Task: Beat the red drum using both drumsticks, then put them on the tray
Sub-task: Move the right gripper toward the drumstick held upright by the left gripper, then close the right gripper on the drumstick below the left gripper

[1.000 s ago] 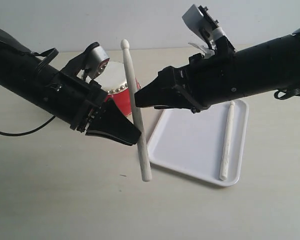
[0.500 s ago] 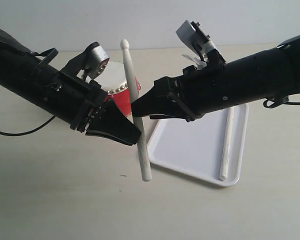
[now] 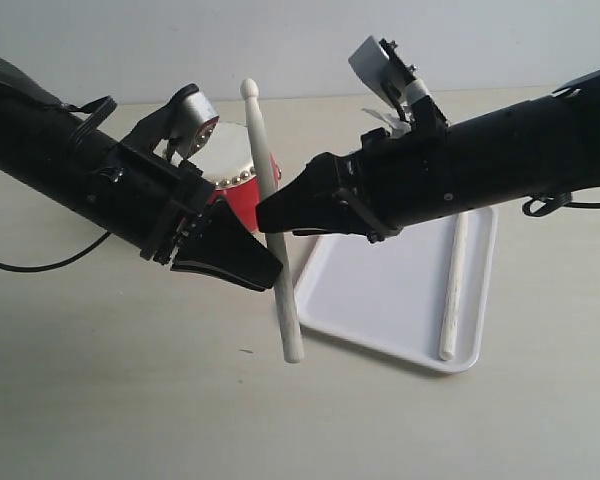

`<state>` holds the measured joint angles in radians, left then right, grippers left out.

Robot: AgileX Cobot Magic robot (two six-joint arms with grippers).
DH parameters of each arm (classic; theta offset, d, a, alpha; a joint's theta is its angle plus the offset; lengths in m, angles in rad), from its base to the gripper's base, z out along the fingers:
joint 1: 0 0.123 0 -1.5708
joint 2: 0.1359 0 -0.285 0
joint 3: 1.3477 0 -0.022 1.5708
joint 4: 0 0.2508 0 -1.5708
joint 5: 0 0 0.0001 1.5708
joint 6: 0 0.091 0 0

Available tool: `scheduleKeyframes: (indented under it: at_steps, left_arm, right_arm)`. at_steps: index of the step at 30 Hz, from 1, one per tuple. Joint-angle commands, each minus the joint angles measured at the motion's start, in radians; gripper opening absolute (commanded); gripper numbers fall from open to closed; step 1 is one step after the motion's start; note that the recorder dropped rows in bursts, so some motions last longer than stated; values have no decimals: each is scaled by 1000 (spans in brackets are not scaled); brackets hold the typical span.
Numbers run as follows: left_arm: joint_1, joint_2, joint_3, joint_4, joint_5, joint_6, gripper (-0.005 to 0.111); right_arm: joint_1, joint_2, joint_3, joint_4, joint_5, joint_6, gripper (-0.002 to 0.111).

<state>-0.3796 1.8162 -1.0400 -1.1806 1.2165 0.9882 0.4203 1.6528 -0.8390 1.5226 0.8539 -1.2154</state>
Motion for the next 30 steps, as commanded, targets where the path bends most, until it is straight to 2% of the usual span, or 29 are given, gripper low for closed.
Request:
scheduleKeyframes:
  at_steps: [1,22,25,30]
  left_arm:
    - [1,-9,5,-11,5,5,0]
    - [1,-9,5,-12,5,3,0]
    - [1,-9,5,-12,5,3,0]
    - [1,-9,5,-12,5,3,0]
  right_arm:
    - [9,1,-5,11,-8,-32,52]
    - [22,51,-5,89,-9,-65,50]
    - [22,51,-5,98,-7,-65,41]
    - [22,51,-5,100,50,-65,11]
